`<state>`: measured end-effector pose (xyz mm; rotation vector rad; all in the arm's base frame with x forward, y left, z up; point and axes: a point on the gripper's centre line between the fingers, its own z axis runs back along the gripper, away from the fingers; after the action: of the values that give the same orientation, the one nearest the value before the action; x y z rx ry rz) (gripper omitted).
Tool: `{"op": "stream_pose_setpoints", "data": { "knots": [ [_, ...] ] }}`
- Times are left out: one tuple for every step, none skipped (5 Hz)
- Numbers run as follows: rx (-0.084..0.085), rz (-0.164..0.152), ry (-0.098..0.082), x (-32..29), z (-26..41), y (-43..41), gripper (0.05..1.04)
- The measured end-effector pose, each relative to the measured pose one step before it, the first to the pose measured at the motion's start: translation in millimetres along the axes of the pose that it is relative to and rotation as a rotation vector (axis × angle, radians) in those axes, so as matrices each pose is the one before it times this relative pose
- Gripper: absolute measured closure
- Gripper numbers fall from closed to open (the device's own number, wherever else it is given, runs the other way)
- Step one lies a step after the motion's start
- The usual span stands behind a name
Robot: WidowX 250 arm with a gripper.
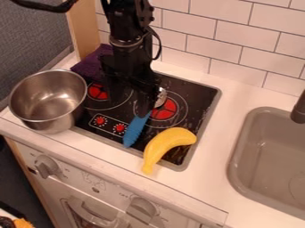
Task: Takes the pan and puts it on top of the purple towel
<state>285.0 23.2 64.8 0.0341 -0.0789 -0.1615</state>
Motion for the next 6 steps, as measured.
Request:
{"op": "stream_pose_setpoints", "data": {
  "knots": [
    [-0.0098, -0.0008, 0.0261, -3.95, -6.2, -1.21, 0.083],
    [0.0085, 0.0459, -0.0169, -9.71, 10.85, 20.05, 0.083],
    [0.011, 0.0332, -0.0262, -6.25, 5.78, 13.5, 0.083],
    [0.0534, 0.0311, 0.0125, -5.72, -1.11, 16.84, 0.083],
    [0.0218, 0.0267, 0.073, -5.6, -27.45, 11.35, 0.083],
    [0.005, 0.0116, 0.0668, 7.15, -27.05, 6.19, 0.083]
  ]
}}
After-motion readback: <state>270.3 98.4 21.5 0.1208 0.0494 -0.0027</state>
